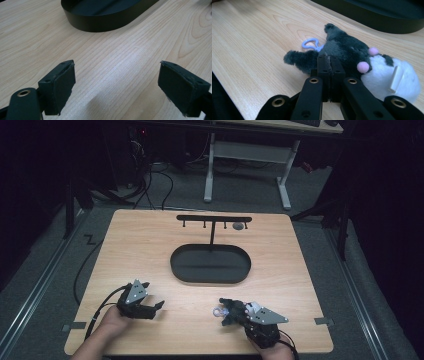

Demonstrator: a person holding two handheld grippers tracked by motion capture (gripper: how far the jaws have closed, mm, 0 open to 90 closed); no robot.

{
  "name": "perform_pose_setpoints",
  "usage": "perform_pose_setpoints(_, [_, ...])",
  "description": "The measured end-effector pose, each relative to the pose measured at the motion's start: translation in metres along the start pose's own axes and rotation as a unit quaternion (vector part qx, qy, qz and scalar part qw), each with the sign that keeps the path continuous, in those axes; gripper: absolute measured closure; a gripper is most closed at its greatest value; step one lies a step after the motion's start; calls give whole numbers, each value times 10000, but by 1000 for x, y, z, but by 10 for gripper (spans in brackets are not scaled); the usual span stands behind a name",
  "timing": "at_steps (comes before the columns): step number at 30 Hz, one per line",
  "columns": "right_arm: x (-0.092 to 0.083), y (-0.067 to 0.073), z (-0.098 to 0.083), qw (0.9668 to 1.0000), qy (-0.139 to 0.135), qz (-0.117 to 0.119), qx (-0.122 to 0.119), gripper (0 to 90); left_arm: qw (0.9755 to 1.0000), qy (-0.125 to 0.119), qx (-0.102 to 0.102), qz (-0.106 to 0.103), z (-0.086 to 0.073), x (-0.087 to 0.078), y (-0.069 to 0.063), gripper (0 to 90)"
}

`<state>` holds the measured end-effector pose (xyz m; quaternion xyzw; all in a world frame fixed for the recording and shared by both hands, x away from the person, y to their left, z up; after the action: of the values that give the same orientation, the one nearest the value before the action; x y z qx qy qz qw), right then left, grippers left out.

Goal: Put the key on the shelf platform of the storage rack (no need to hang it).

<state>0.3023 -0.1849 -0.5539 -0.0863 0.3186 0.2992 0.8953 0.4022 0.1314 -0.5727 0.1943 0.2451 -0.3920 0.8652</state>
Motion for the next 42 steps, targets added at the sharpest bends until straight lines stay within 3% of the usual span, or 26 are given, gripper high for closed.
perform_pose_setpoints(8, [11,-1,7,9999,24,-118,-24,892,9999,-132,19,83,-1,-5,0,153])
perform_pose_setpoints(16, [24,-16,10,9982,129,-551,183,893,9998,-165,-14,76,-1,-5,0,153])
perform_pose_setpoints(19, [18,-17,13,9983,-23,-507,273,892,9999,-142,-22,51,0,-4,0,153])
perform_pose_setpoints(20, [7,-20,17,9976,-210,-584,292,893,9999,-127,-19,40,0,-4,0,153])
perform_pose_setpoints(22, [2,-21,19,9971,-297,-626,300,893,9999,-94,-10,34,0,-2,0,153])
perform_pose_setpoints(24, [-13,-32,22,9945,-504,-823,410,893,10000,-74,-3,19,0,-2,0,153])
perform_pose_setpoints(27, [-26,-52,18,9901,-586,-1126,606,893,10000,-75,-5,11,0,-2,0,153])
perform_pose_setpoints(33, [-24,-86,2,9834,-447,-1424,1035,893,10000,-71,-3,14,0,-2,0,153])
perform_pose_setpoints(36, [-19,-89,-3,9833,-320,-1410,1108,893,10000,-71,-4,13,0,-2,0,153])
perform_pose_setpoints(42, [-14,-76,-7,9874,-158,-1236,976,893,10000,-78,-29,1,0,-2,0,153])
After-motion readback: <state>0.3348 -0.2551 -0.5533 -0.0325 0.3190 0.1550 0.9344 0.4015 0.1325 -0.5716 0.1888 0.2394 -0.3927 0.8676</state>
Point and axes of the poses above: each handheld gripper's, and its own axes: x roughly forward along the jaws, z roughly out of its top, y roughly to its left, the point moved 8 cm from there along x, roughly forward along the jaws, and after that the axes turned 2 degrees about x, right-handed, at the moved point
